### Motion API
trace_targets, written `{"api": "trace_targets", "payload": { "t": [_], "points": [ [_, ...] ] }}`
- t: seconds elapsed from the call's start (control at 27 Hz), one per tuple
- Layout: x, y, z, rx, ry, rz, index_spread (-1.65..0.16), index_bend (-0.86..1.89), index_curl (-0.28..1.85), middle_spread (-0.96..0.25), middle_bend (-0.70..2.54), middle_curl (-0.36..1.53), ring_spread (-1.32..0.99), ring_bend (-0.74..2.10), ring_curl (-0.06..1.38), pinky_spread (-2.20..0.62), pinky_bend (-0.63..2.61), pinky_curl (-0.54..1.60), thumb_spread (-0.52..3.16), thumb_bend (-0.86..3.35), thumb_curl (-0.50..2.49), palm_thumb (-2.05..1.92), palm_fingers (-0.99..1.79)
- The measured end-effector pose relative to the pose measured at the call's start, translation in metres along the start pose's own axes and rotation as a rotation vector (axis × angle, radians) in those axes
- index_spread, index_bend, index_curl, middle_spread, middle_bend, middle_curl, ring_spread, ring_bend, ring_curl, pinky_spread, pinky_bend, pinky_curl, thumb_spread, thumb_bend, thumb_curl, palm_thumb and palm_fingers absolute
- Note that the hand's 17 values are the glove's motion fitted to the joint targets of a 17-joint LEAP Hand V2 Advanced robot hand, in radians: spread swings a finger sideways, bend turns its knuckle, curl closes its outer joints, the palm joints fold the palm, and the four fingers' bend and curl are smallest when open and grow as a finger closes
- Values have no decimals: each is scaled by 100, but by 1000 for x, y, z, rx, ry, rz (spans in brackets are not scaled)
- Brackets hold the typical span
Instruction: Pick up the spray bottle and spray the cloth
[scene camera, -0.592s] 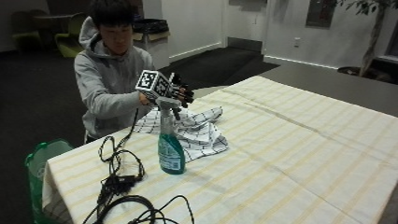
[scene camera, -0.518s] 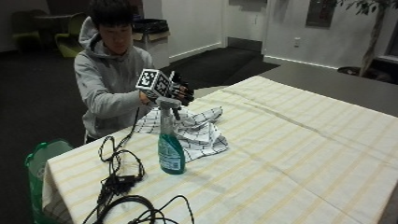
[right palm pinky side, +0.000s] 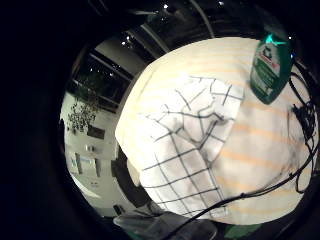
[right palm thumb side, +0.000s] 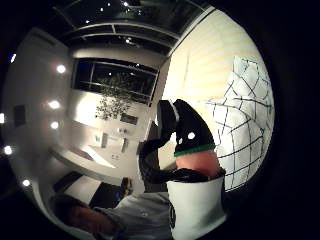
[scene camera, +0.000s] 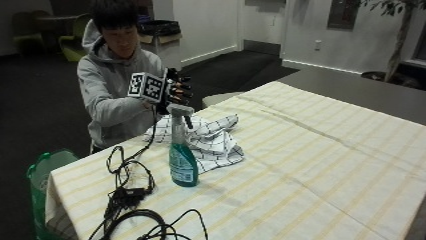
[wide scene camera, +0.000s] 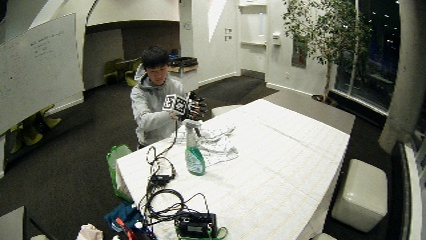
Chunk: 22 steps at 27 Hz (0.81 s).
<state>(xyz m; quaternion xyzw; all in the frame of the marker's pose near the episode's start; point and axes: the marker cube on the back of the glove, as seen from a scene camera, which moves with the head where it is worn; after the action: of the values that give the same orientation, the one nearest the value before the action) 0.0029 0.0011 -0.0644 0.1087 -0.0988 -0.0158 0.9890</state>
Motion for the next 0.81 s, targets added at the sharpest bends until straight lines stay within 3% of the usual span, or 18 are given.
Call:
{"api": "trace_targets", "payload": {
  "t": [0.41,0.81],
  "points": [
    [52,-7,-70,230,-75,101,-32,12,21,-3,20,24,7,25,18,25,40,26,111,19,23,56,19],
    [94,-31,-93,364,-96,121,-34,11,20,-3,19,26,7,30,21,26,48,31,109,12,28,61,8]
  ]
}}
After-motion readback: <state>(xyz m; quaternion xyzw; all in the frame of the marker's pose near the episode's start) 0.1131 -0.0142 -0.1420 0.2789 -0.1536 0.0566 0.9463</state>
